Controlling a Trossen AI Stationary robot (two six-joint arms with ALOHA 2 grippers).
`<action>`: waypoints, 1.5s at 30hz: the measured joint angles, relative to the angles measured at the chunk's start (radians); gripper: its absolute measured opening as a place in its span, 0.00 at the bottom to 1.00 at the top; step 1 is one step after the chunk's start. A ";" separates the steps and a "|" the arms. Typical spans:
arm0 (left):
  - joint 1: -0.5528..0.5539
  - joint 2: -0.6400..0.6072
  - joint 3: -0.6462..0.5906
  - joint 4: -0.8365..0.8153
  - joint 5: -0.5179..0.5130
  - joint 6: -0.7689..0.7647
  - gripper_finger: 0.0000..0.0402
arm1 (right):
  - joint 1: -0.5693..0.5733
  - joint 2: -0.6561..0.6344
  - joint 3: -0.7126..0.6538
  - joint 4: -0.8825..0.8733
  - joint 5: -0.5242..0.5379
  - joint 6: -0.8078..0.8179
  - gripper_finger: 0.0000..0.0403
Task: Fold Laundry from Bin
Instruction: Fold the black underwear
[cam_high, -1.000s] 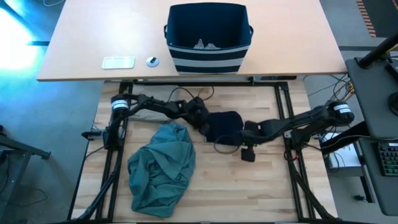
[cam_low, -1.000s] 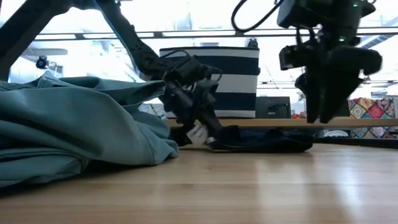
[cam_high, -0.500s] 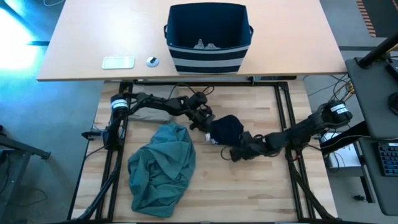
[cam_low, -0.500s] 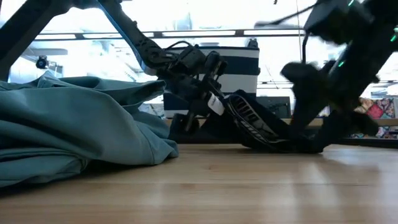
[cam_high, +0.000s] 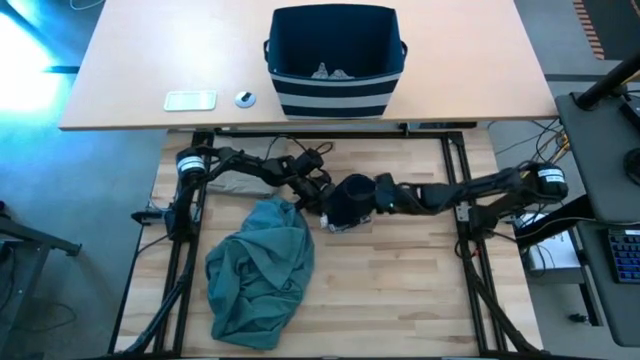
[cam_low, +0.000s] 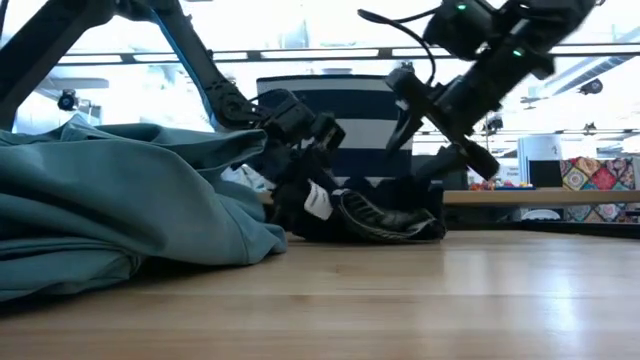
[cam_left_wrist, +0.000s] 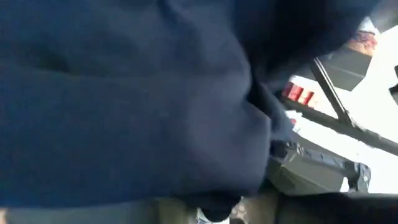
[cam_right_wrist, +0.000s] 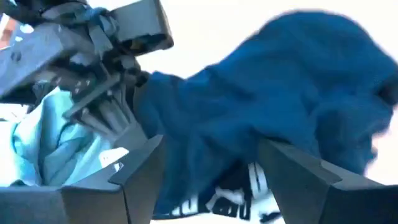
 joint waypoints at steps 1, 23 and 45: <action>0.005 -0.003 -0.007 0.001 0.010 0.016 0.24 | -0.011 0.002 0.022 -0.033 -0.015 -0.025 0.62; -0.079 -0.420 -0.018 -0.537 -0.549 0.860 0.68 | 0.206 0.060 0.092 -0.260 -0.022 -0.767 0.61; -0.095 -0.696 -0.373 -0.563 -0.612 0.735 0.68 | 0.019 0.680 0.658 -0.297 -0.203 -1.214 0.37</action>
